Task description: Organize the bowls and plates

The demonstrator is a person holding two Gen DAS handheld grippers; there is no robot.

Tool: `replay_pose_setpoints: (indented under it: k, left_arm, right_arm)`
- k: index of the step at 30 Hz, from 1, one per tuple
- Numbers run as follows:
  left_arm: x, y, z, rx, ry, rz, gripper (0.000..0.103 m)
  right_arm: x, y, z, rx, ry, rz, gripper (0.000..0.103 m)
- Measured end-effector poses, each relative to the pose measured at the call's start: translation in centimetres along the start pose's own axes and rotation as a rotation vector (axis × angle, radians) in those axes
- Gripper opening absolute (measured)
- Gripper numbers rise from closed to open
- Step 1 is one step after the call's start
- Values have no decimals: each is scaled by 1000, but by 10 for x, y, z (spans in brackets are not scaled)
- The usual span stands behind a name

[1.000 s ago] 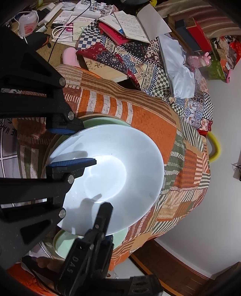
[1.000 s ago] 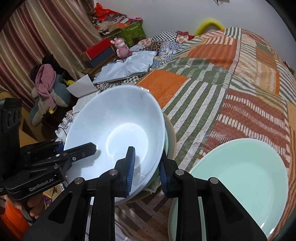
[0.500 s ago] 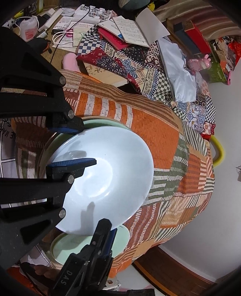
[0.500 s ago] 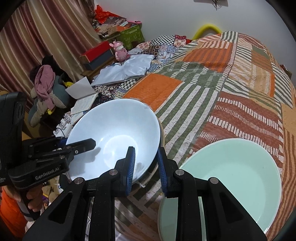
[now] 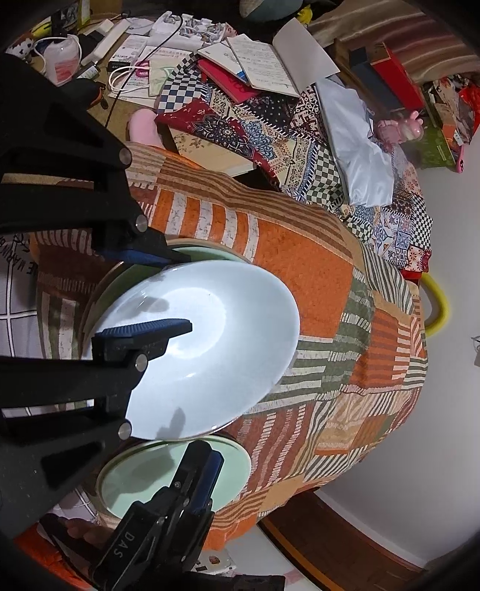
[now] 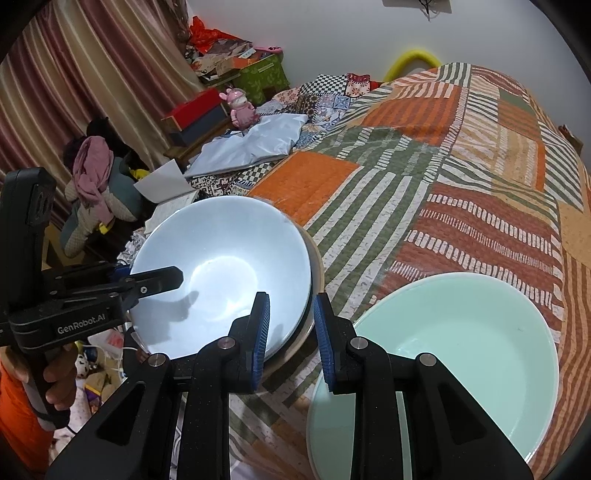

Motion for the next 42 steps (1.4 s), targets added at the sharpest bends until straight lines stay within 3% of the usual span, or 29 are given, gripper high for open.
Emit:
replay_pose_setpoints:
  k: [3,5,9,14,25,38,42]
  left_arm:
    - [2,-1,-5,-16,11,1,28]
    - [3,1,-13,-54,28,15,38]
    - [5,3,-24,-94,26,34,47]
    - [19,-5,-13,-52,31,1,47]
    - [22,-26,21,46,-59,-54,48]
    - [11,-27,43,81,-109,-52,47]
    - [9,-26,45,74,-92,-44,47]
  right_arm:
    - [-1,1,-1,-4,2,2,23]
    - [-3,1,-1,-3,2,3,23]
    - [-5,0,2,5,3,11,25]
    - [-6,-2,6,16,-2,13,30]
    - [-2,-10,23,72,3,22,31]
    - [2,-12,44,117,10,39,36]
    - [3,-13,46,119,-1,35,36]
Point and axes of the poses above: each gripper's, at about its wrist camera, not at the fingertips, and z roughly the way its jaws point, x to its left, y to its top, the point moved 7 cm from there along z, roughly the way its jaws point
